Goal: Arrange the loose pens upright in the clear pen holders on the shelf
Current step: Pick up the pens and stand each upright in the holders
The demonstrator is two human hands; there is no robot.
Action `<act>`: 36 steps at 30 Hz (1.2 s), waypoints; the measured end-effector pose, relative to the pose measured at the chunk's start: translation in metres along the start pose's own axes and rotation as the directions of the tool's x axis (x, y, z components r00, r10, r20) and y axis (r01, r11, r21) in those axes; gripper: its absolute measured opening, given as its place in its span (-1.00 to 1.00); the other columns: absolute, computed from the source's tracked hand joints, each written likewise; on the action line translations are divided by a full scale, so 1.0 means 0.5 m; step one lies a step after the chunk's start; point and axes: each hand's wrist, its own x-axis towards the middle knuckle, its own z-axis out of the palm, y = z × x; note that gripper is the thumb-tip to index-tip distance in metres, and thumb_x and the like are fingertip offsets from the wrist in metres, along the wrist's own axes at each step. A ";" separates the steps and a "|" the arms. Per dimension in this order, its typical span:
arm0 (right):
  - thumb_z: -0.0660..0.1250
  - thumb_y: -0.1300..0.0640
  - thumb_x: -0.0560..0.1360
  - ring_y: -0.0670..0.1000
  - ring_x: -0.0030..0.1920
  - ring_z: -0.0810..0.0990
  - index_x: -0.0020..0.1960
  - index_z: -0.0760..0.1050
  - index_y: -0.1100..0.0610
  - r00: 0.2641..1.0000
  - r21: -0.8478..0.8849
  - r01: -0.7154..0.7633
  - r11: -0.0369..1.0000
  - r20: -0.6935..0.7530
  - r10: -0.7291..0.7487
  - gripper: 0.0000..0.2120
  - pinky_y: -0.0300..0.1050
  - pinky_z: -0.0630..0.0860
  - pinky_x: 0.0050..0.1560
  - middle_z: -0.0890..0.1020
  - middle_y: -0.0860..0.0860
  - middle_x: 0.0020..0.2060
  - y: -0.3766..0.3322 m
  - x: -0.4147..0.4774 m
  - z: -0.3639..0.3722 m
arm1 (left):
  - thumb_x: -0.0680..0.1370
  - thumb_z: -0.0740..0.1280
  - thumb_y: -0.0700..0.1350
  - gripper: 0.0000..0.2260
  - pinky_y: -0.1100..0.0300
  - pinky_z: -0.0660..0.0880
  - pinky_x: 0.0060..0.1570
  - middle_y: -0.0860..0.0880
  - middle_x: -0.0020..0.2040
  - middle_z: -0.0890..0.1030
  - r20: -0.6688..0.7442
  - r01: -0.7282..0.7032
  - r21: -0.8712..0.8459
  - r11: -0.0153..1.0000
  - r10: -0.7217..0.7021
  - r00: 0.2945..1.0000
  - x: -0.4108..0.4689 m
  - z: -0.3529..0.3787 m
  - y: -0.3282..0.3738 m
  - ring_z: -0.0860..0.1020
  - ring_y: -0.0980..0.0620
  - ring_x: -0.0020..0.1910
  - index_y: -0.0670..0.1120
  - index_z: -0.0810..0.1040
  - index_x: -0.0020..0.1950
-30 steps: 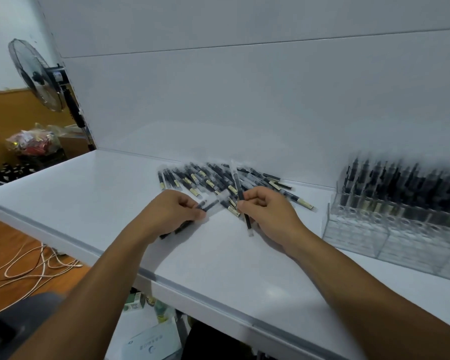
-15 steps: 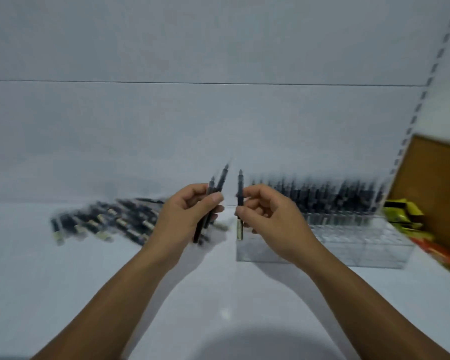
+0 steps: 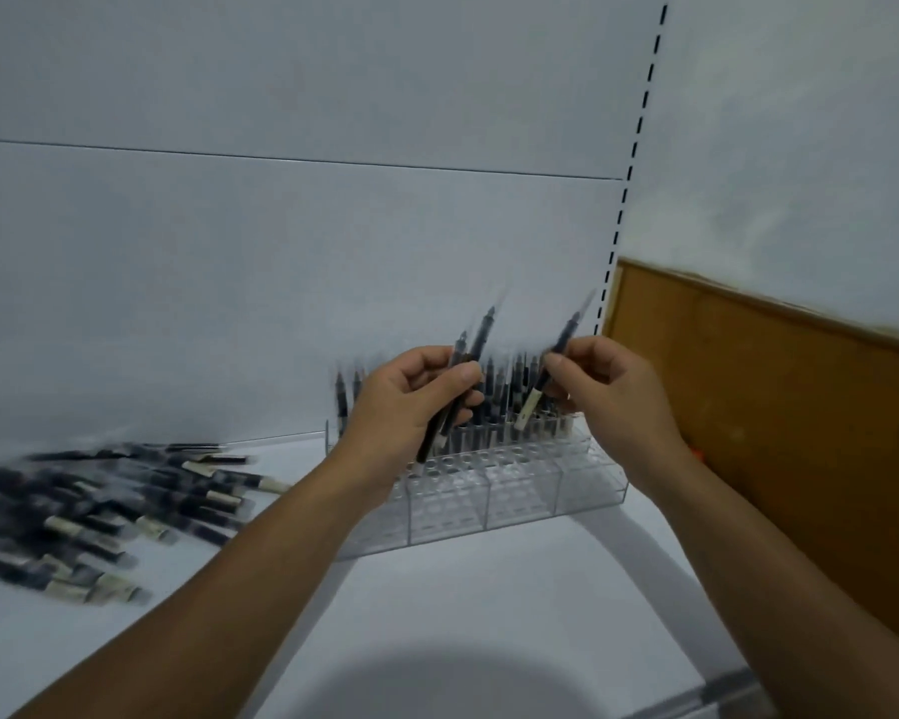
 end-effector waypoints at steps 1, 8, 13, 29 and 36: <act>0.38 0.18 0.54 -0.04 -0.14 0.68 0.08 0.55 0.14 1.000 -0.005 0.001 1.000 -0.011 -0.001 -0.88 -0.05 0.63 -0.09 0.66 0.02 -0.21 0.004 0.008 -0.001 | 0.49 0.41 -0.16 -0.81 0.25 0.58 -0.18 -0.03 -0.18 0.68 -0.001 0.010 -0.015 1.000 -0.010 1.000 0.004 0.001 -0.003 0.66 0.07 -0.18 -0.18 0.58 0.07; 0.39 0.18 0.53 0.22 -0.07 0.62 -0.01 0.52 0.11 0.998 -0.103 0.060 0.993 -0.019 -0.062 -0.94 0.17 0.59 -0.07 0.63 0.17 -0.16 0.028 0.056 0.035 | 0.45 0.40 -0.16 -0.71 0.28 0.57 -0.23 -0.03 -0.21 0.67 -0.018 0.065 -0.089 0.994 -0.066 0.998 0.013 -0.015 -0.035 0.64 0.09 -0.22 -0.23 0.54 0.13; 0.40 0.14 0.52 0.11 -0.15 0.61 -0.01 0.53 0.11 0.993 -0.195 0.099 0.976 -0.048 -0.110 -0.91 0.15 0.59 -0.09 0.62 0.06 -0.22 0.057 0.083 0.013 | 0.36 0.43 -0.08 -0.67 0.25 0.57 -0.21 -0.02 -0.22 0.67 0.019 0.080 -0.037 0.996 -0.079 0.997 0.021 -0.017 -0.043 0.64 0.09 -0.21 -0.19 0.57 0.07; 0.46 -0.01 0.46 -0.14 -0.15 0.58 -0.02 0.59 -0.02 0.960 -0.524 0.120 0.843 0.276 0.035 -0.87 -0.13 0.55 -0.10 0.61 -0.17 -0.23 0.107 0.090 0.027 | 0.34 0.44 -0.08 -0.60 0.28 0.55 -0.24 -0.04 -0.16 0.69 0.003 0.097 -0.002 0.995 -0.097 0.995 0.027 -0.016 -0.050 0.66 0.07 -0.19 -0.20 0.55 0.13; 0.35 -0.06 0.50 -0.11 -0.28 0.59 -0.10 0.65 0.05 0.961 -0.106 0.081 0.991 0.270 -0.050 -0.80 -0.27 0.52 -0.29 0.67 -0.04 -0.27 0.054 0.051 0.009 | 0.35 0.44 -0.08 -0.64 0.29 0.56 -0.23 -0.04 -0.13 0.70 0.002 0.102 0.042 0.994 -0.103 0.995 0.026 -0.011 -0.055 0.65 0.07 -0.17 -0.15 0.56 0.10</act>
